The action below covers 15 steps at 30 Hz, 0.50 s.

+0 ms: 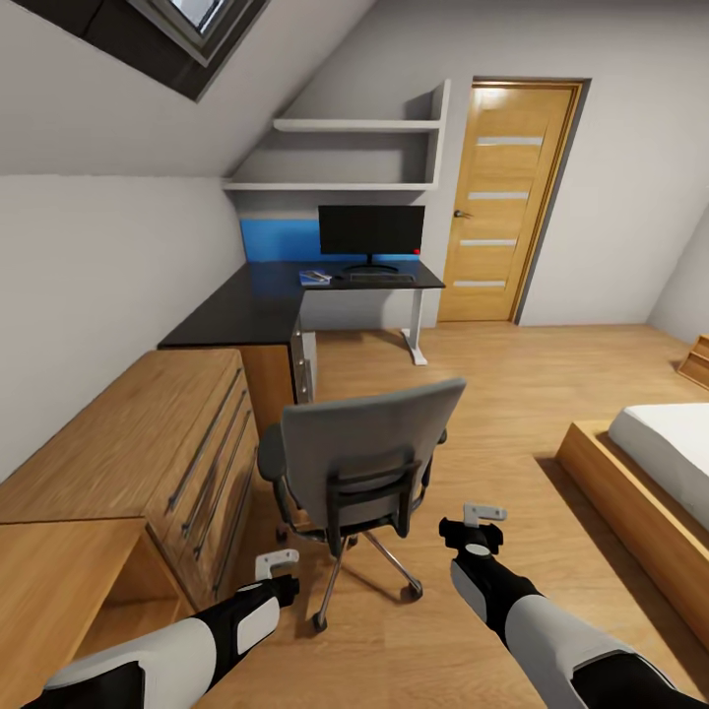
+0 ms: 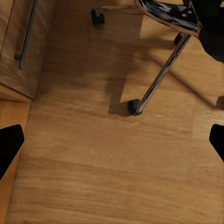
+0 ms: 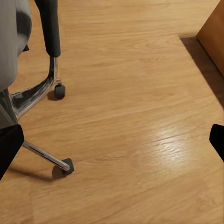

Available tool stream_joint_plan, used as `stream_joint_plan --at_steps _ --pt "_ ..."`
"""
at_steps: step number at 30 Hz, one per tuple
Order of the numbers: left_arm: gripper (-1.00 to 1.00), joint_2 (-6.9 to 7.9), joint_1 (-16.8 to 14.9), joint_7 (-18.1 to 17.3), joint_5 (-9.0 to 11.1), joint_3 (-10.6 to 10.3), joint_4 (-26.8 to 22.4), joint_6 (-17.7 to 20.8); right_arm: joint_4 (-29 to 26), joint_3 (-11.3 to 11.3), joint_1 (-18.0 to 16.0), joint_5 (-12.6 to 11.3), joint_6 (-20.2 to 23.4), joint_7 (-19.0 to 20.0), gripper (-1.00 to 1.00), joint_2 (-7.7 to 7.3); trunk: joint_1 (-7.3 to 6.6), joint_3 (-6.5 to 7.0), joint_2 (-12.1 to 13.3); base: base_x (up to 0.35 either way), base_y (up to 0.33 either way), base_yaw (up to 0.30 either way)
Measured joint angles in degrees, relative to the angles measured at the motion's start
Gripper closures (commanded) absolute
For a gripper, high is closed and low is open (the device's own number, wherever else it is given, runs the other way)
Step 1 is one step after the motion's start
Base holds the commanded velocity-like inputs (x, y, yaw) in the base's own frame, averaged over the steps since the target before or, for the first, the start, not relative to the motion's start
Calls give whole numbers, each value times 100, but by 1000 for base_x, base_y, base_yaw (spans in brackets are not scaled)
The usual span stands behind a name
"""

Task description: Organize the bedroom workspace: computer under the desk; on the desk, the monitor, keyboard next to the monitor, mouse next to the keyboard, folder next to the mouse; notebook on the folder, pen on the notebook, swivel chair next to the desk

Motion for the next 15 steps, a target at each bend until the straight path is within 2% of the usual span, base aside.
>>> stream_joint_plan --at_steps 15 --pt "-100 -16 0 6 -7 -17 -3 6 18 -1 0 6 -314 -1 -100 3 330 -269 -602 0 0 0"
